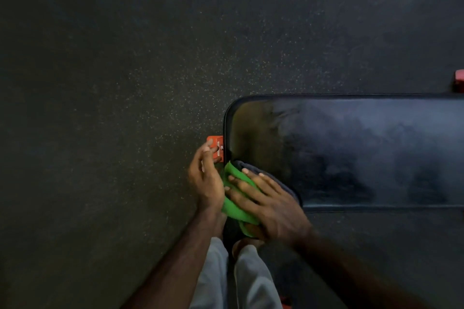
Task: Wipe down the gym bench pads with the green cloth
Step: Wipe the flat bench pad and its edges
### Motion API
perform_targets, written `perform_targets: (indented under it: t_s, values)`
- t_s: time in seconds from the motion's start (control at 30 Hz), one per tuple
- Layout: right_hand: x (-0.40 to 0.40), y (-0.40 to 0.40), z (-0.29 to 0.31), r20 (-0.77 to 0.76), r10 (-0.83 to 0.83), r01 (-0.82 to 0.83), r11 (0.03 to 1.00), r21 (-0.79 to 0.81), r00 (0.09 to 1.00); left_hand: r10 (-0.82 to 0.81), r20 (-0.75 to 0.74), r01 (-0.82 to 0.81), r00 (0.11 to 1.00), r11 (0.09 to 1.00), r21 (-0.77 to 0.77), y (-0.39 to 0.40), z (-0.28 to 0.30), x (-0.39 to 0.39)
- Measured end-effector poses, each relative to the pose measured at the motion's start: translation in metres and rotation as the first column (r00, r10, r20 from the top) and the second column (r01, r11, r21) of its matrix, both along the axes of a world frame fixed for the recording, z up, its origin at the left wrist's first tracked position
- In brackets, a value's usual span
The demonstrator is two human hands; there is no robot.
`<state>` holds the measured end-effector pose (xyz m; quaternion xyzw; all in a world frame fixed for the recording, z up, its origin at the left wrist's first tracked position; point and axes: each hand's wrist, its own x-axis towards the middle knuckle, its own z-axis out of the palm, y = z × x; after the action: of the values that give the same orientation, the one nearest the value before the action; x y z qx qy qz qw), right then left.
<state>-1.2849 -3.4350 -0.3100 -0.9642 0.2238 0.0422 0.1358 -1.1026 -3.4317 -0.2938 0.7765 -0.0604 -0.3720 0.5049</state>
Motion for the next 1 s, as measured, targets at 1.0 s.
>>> perform_targets:
  t_s: [1.0]
  values:
    - [0.048, 0.046, 0.004, 0.042, -0.470, 0.460, 0.876, 0.145, 0.882, 0.109, -0.180, -0.097, 0.978, 0.992, 0.077, -0.004, -0.019, 0.008]
